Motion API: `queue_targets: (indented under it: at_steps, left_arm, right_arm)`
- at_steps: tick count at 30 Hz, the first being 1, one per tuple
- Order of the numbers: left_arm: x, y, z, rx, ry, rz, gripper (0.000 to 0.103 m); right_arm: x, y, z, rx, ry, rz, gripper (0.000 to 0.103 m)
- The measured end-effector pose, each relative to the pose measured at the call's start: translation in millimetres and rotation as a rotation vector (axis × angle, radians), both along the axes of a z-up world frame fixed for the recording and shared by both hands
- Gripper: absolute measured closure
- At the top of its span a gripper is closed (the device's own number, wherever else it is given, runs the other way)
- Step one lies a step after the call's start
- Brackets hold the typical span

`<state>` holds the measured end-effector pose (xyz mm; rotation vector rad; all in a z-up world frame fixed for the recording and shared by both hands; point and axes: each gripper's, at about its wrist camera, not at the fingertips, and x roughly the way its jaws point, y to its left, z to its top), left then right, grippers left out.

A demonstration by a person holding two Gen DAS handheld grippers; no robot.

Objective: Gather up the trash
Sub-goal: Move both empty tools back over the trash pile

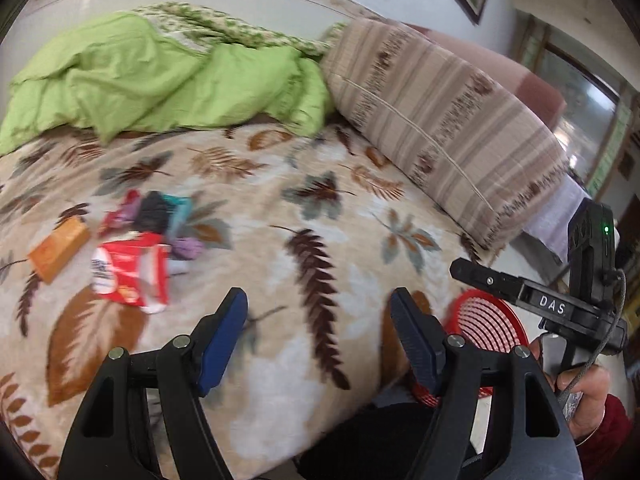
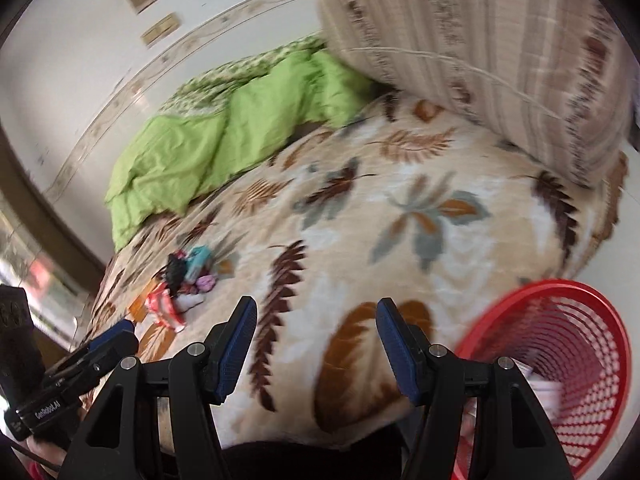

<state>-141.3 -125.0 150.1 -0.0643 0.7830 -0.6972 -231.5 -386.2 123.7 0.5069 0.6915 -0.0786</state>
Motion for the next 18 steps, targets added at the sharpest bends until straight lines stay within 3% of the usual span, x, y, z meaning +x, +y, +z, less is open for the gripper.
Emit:
queue_targets:
  at_steps: [5, 11, 18]
  left_arm:
    - [27.3, 65.0, -5.1, 0.014, -0.023, 0.169, 0.03]
    - [65.1, 144.4, -30.1, 0.063, -0.006, 0.442, 0.03]
    - [86.6, 197.5, -55.6, 0.022, 0.059, 0.56, 0.03]
  right_arm:
    - [48.7, 49.6, -0.6, 0.036, 0.004, 0.165, 0.038]
    - [108.8, 125.8, -16.4, 0.04, 0.051, 0.374, 0.038]
    - [181.7, 183.2, -54.4, 0.071, 0.146, 0.467, 0.038]
